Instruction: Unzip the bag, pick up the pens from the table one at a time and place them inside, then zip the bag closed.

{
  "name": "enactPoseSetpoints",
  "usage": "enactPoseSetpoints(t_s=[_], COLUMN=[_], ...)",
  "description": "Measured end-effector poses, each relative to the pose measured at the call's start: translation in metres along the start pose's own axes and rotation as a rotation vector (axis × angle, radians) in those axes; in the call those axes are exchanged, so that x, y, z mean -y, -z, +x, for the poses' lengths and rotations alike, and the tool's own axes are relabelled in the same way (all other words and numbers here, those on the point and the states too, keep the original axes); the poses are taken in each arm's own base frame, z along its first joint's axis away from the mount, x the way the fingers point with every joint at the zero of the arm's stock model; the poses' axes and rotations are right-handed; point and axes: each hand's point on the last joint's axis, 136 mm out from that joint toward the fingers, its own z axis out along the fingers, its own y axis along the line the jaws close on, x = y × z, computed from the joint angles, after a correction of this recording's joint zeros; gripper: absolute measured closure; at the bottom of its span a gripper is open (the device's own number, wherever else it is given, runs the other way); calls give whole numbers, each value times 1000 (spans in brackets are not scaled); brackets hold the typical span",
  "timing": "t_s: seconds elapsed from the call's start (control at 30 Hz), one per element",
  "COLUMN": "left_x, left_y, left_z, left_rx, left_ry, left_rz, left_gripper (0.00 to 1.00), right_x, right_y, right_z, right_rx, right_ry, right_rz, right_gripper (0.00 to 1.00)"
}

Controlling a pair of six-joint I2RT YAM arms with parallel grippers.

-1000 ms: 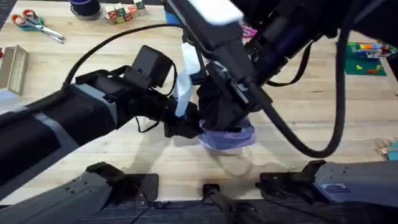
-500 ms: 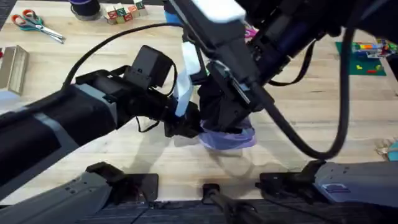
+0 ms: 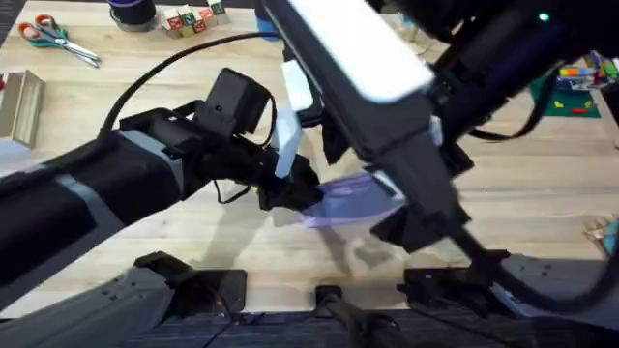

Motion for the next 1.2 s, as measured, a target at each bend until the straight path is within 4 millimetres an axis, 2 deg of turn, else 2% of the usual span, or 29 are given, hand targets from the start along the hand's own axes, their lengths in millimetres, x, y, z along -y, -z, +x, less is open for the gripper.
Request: enactPoseSetpoints(t_s=[0.13,0.33,0.47,0.6,0.87,1.0,1.07,1.2], left_x=[-1,-1,-1,-1,-1,-1,-1,-1], left_y=[0,0,0,0,0,0,0,0], left_z=[1,1,1,1,1,1,1,1], left_rx=[-6,-6,-6,-6,-6,-6,-6,-7], left_ry=[-12,-18,-18,-18,-18,-18,-18,-19], left_rz=[-6,-6,-6,-6,-7,-7,-7,-8], left_gripper=[959,960,960,960,960,959,960,959], right_x=[5,-1,-1,7,12,5,0,-15], right_y=[-2,-1,4,13,52,76,87,100], right_z=[4,11,21,33,59,58,55,54], right_rx=[-25,-43,-47,-22,37,92,119,142], right_ry=[-4,-40,-108,-184,-344,-423,-465,-589], right_rz=[2,-24,-27,5,182,302,365,443], right_gripper=[6,6,6,6,6,10,53,66])
